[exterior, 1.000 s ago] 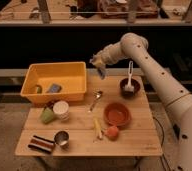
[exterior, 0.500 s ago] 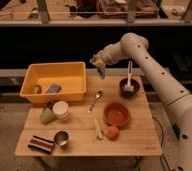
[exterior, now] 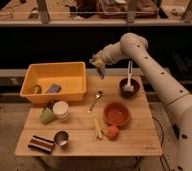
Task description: Place towel in tray
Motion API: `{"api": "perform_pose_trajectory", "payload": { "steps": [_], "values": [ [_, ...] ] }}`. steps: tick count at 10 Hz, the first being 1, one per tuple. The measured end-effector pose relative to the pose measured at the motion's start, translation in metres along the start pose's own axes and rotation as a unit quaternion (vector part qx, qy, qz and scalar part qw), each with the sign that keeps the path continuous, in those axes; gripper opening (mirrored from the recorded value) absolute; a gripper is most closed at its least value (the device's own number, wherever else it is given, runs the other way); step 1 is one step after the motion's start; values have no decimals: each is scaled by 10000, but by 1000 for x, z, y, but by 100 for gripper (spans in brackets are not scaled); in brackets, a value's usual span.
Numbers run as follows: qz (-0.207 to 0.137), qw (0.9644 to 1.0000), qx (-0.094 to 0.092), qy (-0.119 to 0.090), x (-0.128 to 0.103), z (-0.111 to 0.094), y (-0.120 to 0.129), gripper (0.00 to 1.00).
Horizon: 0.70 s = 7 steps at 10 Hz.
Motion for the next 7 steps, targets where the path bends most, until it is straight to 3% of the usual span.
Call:
{"api": "perform_pose_trajectory", "payload": {
  "steps": [2, 4, 6, 7],
  "values": [
    [18, 10000, -2, -24, -1, 0, 0, 0],
    [460, 9988, -30, 148, 3, -2, 8, 0],
    [1446, 9882, 0, 506, 38, 2, 23, 0],
    [1663, 9839, 9, 658, 59, 8, 29, 0]
  ]
}}
